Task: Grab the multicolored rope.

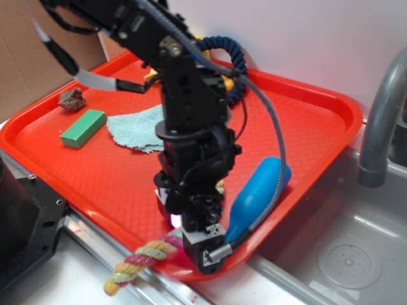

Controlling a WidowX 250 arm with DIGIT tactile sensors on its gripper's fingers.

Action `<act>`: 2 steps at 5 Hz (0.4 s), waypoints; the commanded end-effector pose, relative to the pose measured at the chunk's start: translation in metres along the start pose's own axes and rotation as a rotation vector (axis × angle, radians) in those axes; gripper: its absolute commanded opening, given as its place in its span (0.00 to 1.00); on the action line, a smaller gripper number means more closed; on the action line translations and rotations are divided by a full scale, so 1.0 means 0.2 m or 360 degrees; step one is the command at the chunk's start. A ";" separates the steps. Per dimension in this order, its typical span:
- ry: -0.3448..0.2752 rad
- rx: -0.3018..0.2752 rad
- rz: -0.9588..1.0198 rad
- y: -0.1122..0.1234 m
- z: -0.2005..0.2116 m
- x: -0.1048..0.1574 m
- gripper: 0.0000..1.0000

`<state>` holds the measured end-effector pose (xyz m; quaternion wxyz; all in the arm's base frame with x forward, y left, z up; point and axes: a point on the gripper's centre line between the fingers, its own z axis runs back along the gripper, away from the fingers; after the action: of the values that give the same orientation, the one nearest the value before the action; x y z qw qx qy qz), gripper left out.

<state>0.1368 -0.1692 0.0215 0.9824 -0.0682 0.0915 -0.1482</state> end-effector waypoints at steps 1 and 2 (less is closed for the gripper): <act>0.0023 0.0037 -0.0025 -0.04 0.01 -0.04 0.00; 0.0006 0.0074 -0.0025 -0.04 0.08 -0.03 0.00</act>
<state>0.1308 -0.1580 0.0271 0.9812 -0.0284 0.1153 -0.1522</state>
